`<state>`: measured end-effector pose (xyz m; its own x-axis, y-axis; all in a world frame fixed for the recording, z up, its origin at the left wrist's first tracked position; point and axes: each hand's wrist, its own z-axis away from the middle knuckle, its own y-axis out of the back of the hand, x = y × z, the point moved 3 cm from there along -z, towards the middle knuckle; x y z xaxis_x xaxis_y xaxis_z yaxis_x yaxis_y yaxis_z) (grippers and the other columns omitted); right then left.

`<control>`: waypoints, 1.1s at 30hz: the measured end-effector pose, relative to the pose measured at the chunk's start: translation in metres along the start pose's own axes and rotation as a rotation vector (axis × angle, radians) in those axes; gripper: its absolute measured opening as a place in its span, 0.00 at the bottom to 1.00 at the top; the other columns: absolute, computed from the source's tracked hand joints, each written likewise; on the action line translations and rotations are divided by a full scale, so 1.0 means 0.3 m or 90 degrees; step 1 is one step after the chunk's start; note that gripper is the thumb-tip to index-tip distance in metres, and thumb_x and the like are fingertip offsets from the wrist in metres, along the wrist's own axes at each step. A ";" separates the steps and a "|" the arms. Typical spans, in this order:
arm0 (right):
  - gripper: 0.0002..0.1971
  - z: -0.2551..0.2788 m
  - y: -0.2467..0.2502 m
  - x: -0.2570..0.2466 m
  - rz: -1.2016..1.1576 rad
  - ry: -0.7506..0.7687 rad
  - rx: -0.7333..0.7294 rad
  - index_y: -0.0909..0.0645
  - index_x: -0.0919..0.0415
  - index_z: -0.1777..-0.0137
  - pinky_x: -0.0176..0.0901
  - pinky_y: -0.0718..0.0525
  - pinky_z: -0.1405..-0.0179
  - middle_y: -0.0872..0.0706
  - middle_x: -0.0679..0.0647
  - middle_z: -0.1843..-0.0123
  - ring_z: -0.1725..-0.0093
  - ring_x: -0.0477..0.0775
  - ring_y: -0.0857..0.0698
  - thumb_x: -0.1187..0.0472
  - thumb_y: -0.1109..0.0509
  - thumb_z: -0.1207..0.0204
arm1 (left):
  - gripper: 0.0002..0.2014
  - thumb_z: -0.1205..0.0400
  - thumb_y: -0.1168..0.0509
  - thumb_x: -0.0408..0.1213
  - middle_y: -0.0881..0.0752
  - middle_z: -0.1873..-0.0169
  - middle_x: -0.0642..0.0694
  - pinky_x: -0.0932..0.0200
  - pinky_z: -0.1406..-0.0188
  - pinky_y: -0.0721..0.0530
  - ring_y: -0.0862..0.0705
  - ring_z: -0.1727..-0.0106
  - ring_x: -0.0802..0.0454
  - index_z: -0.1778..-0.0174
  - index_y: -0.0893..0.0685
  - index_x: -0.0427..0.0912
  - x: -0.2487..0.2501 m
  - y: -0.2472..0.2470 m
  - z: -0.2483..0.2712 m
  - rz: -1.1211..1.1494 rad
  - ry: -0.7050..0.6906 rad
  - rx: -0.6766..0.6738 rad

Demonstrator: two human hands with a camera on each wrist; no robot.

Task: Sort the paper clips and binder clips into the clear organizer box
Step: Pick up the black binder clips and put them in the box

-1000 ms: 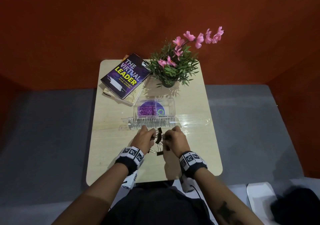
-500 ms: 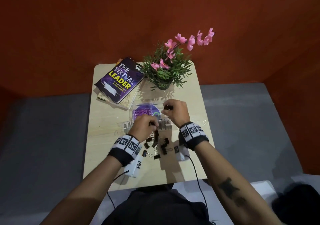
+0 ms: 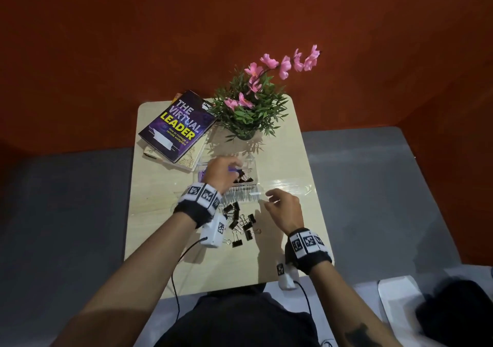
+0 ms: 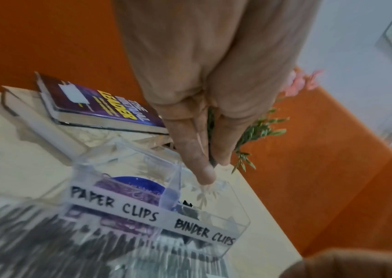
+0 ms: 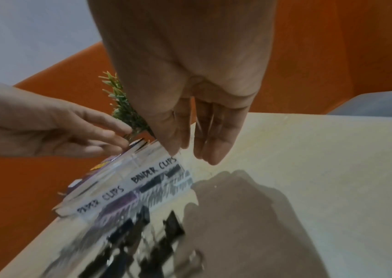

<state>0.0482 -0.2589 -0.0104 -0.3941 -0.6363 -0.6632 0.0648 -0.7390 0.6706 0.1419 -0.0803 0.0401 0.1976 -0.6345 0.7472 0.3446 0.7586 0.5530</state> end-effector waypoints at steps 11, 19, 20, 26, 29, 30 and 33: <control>0.55 0.140 -0.206 -0.005 0.246 0.068 -0.212 0.39 0.47 0.29 0.59 0.13 0.56 0.33 0.56 0.40 0.44 0.60 0.27 0.39 0.14 0.55 | 0.58 0.38 0.21 0.57 0.49 0.17 0.47 0.36 0.28 0.28 0.42 0.19 0.40 0.19 0.51 0.57 -0.346 -0.095 0.265 -0.383 0.090 -0.183; 0.34 0.146 -0.281 -0.063 0.297 0.146 -0.166 0.32 0.54 0.30 0.56 0.15 0.63 0.30 0.60 0.39 0.44 0.65 0.25 0.58 0.22 0.35 | 0.40 0.32 0.21 0.33 0.38 0.25 0.43 0.40 0.47 0.16 0.26 0.34 0.37 0.28 0.35 0.52 -0.343 -0.185 0.260 -0.363 -0.057 -0.140; 0.30 0.148 -0.283 -0.064 0.281 0.150 -0.164 0.29 0.55 0.33 0.56 0.15 0.62 0.29 0.60 0.41 0.45 0.64 0.24 0.59 0.23 0.34 | 0.34 0.31 0.23 0.31 0.34 0.31 0.43 0.41 0.51 0.15 0.22 0.40 0.38 0.33 0.31 0.50 -0.346 -0.185 0.263 -0.346 -0.070 -0.120; 0.18 0.137 -0.296 -0.054 0.204 0.155 -0.159 0.19 0.58 0.44 0.51 0.16 0.61 0.24 0.59 0.47 0.54 0.63 0.19 0.61 0.22 0.34 | 0.21 0.30 0.25 0.32 0.28 0.47 0.42 0.47 0.60 0.16 0.19 0.55 0.40 0.47 0.26 0.47 -0.341 -0.169 0.254 -0.279 -0.022 -0.085; 0.12 0.121 -0.284 -0.061 0.171 0.166 -0.147 0.15 0.57 0.50 0.48 0.18 0.63 0.22 0.58 0.51 0.58 0.61 0.18 0.64 0.23 0.34 | 0.17 0.29 0.27 0.32 0.26 0.49 0.42 0.49 0.62 0.18 0.20 0.56 0.39 0.48 0.24 0.46 -0.330 -0.170 0.250 -0.259 0.001 -0.056; 0.09 0.114 -0.277 -0.062 0.161 0.170 -0.135 0.14 0.58 0.53 0.48 0.18 0.63 0.21 0.57 0.53 0.60 0.61 0.17 0.65 0.24 0.33 | 0.16 0.28 0.27 0.32 0.25 0.49 0.42 0.50 0.61 0.19 0.20 0.55 0.39 0.48 0.23 0.45 -0.326 -0.168 0.249 -0.256 0.008 -0.042; 0.05 0.095 -0.246 -0.054 0.125 0.167 -0.100 0.12 0.57 0.58 0.47 0.17 0.64 0.19 0.57 0.57 0.63 0.59 0.17 0.66 0.26 0.32 | 0.10 0.26 0.30 0.31 0.23 0.54 0.44 0.52 0.63 0.20 0.20 0.59 0.40 0.54 0.23 0.44 -0.318 -0.157 0.255 -0.259 0.015 0.005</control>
<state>0.0236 -0.1877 -0.0397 -0.1128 -0.7900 -0.6027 0.2637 -0.6086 0.7484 0.0366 -0.0440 -0.0290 0.0677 -0.8859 0.4589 0.3924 0.4465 0.8041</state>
